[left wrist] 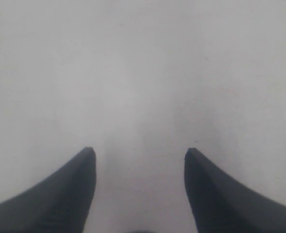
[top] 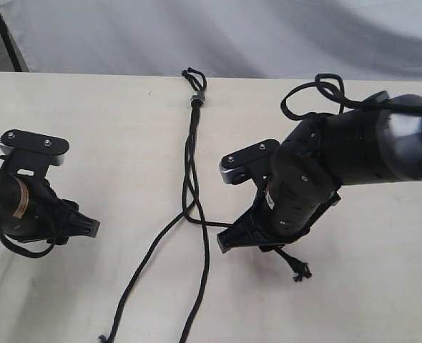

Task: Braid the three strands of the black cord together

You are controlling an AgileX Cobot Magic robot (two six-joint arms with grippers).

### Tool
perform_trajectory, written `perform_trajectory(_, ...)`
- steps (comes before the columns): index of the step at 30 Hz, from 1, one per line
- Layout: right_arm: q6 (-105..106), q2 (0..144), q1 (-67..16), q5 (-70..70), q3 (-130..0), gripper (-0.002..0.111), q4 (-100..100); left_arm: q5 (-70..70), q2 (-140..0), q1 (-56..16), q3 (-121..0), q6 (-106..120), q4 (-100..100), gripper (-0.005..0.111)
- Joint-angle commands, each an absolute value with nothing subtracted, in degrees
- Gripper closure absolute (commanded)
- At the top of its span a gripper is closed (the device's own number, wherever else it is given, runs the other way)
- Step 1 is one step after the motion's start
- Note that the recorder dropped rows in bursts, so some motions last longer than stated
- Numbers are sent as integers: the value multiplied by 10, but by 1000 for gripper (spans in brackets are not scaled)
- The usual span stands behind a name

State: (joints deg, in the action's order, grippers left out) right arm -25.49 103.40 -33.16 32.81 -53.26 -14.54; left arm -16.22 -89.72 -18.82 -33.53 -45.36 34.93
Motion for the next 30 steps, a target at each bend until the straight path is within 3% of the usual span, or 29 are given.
perform_trajectory(1,-282,1041,-328,337,-532,56,-170,-143,-893,-201,-331,-436,310,54)
perform_trajectory(6,-286,997,-328,363,-539,40,-251,-137,-883,-278,-337,-428,310,54)
perform_trajectory(12,-513,913,-323,437,-562,38,-528,-143,-873,-418,-398,-400,245,54)
perform_trajectory(16,-630,866,-286,458,-569,38,-623,-222,-929,-500,-463,-360,221,54)
perform_trajectory(25,-630,856,-179,403,-559,38,-589,-312,-1064,-527,-566,-276,94,54)
perform_trajectory(30,-622,856,-161,379,-559,38,-579,-321,-1096,-527,-595,-200,27,54)
